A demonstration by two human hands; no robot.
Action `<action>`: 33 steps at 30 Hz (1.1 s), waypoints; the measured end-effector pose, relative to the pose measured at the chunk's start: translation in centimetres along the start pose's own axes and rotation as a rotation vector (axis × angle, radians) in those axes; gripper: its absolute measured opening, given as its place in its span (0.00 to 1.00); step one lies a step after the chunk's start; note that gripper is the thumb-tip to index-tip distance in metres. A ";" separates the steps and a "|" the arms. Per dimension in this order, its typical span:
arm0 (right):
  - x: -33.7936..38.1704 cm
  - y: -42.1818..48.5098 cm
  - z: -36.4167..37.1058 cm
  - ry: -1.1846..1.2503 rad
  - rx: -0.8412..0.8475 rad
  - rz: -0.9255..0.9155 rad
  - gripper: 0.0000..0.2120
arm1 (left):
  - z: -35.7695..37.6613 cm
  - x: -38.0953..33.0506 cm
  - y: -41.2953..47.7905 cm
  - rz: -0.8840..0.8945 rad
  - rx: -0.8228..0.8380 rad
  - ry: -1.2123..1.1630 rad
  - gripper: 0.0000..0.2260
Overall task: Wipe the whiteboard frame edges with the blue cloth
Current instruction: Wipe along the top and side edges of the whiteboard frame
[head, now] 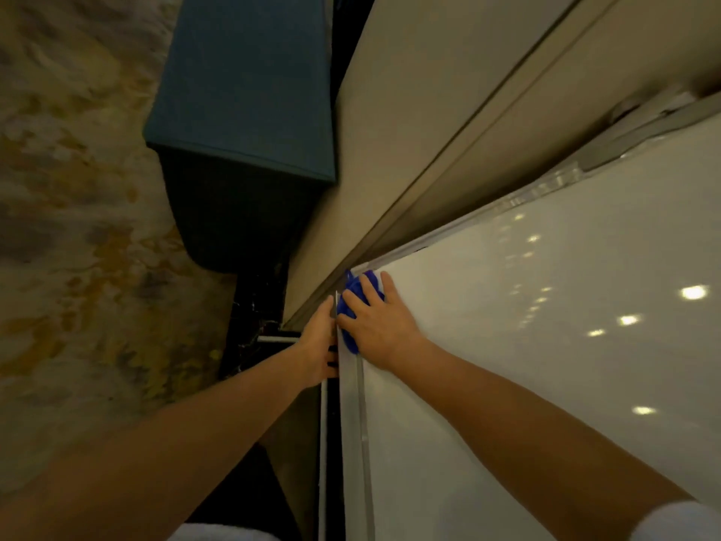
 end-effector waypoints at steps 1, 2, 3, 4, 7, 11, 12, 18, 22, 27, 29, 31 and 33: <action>-0.7 1.1 -0.1 -0.001 -0.007 0.010 0.29 | 0.2 -1.3 0.7 0.005 -0.004 0.009 0.21; -1.3 2.0 -0.1 0.003 -0.013 0.013 0.29 | 0.3 -2.5 1.4 0.017 -0.010 0.022 0.20; -1.7 2.8 -0.1 0.009 -0.025 0.011 0.28 | 0.3 -3.6 2.1 0.037 -0.027 0.038 0.20; -2.0 3.4 -0.2 0.018 -0.041 0.009 0.28 | 0.2 -4.6 2.6 0.060 -0.051 0.051 0.20; -3.1 4.5 -0.7 0.067 -0.083 0.051 0.26 | 0.4 -6.9 3.7 0.151 -0.129 0.071 0.15; -6.6 3.5 -3.4 0.073 -0.132 0.216 0.24 | 1.6 -10.4 4.2 0.478 -0.185 0.515 0.15; -8.2 2.1 -4.4 0.061 -0.158 0.277 0.22 | 2.4 -11.1 3.9 0.581 -0.176 0.660 0.16; -19.8 -11.2 -10.3 -0.017 -0.412 0.864 0.26 | 11.7 -12.3 0.7 0.776 0.095 1.202 0.28; -14.0 -7.1 -8.4 0.063 -0.153 0.733 0.27 | 15.4 -13.3 -1.3 0.916 0.284 1.380 0.33; -18.5 -11.3 -10.2 -0.016 -0.169 1.023 0.29 | 16.3 -14.2 -3.6 1.056 0.476 1.498 0.38; -19.4 -14.5 -11.4 0.044 -0.274 1.259 0.30 | 17.2 -14.3 -4.7 1.058 0.554 1.548 0.37; -18.0 -14.1 -11.0 0.114 -0.295 1.307 0.32 | 18.3 -14.5 -5.8 1.105 0.638 1.549 0.37; -16.5 -11.7 -10.1 0.144 -0.210 1.185 0.34 | 19.5 -15.3 -7.0 1.179 0.716 1.513 0.37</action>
Point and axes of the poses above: each hand's wrist, its own y-axis towards the middle knuckle, its own z-axis out of the palm, x = y × z, the point moved 7 cm from there along y, towards the middle knuckle, and after that the axes turned 2 degrees about z, right-handed, at the moved point
